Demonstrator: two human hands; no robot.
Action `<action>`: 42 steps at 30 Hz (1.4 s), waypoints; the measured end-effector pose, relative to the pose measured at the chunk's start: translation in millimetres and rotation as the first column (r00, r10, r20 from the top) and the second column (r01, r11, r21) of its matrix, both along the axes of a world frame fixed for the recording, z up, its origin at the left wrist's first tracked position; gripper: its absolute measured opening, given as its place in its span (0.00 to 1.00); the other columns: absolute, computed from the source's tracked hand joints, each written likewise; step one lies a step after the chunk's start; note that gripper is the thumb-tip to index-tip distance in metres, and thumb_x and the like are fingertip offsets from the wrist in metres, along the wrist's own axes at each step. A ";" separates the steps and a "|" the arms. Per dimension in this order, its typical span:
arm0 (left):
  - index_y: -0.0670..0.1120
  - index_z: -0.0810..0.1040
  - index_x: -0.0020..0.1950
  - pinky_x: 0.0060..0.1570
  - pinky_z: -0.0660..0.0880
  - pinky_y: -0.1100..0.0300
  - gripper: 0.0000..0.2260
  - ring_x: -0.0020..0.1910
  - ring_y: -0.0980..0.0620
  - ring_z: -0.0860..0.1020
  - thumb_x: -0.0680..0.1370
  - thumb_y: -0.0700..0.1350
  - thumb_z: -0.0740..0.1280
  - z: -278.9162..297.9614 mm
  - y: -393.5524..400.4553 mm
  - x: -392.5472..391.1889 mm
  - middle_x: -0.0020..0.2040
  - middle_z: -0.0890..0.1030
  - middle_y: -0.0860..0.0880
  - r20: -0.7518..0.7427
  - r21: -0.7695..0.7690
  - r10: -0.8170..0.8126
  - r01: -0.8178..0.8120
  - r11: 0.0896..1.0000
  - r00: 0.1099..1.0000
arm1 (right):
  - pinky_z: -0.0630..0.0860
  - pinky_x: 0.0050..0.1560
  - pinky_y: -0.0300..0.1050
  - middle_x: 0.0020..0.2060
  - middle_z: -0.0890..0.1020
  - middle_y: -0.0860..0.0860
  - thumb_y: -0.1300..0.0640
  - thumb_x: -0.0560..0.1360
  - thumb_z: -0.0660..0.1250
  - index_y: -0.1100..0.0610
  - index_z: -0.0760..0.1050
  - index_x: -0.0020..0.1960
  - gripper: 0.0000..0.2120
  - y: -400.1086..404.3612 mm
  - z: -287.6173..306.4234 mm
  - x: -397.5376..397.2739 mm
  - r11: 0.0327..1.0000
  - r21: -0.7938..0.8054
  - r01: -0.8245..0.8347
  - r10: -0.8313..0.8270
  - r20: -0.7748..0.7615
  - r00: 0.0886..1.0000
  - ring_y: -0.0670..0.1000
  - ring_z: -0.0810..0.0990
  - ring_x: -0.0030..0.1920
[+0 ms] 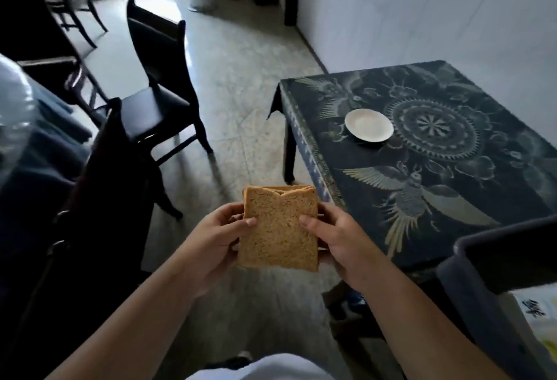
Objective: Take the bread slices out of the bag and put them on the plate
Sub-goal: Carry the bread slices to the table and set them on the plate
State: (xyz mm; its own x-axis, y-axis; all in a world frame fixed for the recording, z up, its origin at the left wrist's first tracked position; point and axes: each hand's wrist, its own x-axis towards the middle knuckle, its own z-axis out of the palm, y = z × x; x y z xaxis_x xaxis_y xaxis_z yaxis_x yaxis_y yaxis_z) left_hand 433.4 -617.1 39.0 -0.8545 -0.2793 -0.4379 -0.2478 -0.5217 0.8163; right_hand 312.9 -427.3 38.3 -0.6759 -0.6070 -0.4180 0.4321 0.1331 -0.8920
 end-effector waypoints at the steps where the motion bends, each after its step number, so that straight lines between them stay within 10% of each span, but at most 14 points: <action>1: 0.42 0.80 0.57 0.44 0.79 0.48 0.17 0.48 0.42 0.77 0.69 0.40 0.73 -2.3 -11.6 10.9 0.52 0.82 0.42 0.001 0.012 0.030 -0.030 0.999 1.000 | 0.83 0.44 0.57 0.47 0.86 0.48 0.55 0.75 0.72 0.48 0.78 0.57 0.12 -14.6 -2.7 5.6 1.000 -0.007 -0.030 0.030 0.010 0.999 0.53 0.86 0.48; 18: 0.45 0.78 0.59 0.50 0.80 0.44 0.21 0.54 0.43 0.82 0.67 0.42 0.77 -15.2 -98.7 56.5 0.53 0.84 0.45 0.076 -0.037 0.234 -0.231 0.972 0.969 | 0.83 0.46 0.58 0.51 0.85 0.53 0.56 0.73 0.73 0.54 0.77 0.60 0.16 -139.5 -20.5 9.9 0.969 -0.002 -0.245 0.245 0.092 0.965 0.55 0.85 0.50; 42: 0.48 0.81 0.55 0.44 0.80 0.48 0.19 0.52 0.43 0.83 0.65 0.44 0.79 -30.2 -270.4 -256.3 0.52 0.85 0.46 0.069 -0.026 0.270 -0.269 0.963 0.960 | 0.83 0.42 0.50 0.50 0.86 0.52 0.58 0.73 0.73 0.51 0.77 0.57 0.13 -312.2 -28.2 -306.6 0.960 0.015 -0.278 0.277 0.063 0.959 0.52 0.86 0.48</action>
State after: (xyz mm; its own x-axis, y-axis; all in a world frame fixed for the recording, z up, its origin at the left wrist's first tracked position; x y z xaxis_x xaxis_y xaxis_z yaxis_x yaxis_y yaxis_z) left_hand 177.1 -887.4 8.8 -0.7132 -0.5027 -0.4884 -0.1575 -0.5640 0.8106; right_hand 6.4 -739.5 10.1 -0.4557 -0.7567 -0.4688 0.4279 0.2756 -0.8608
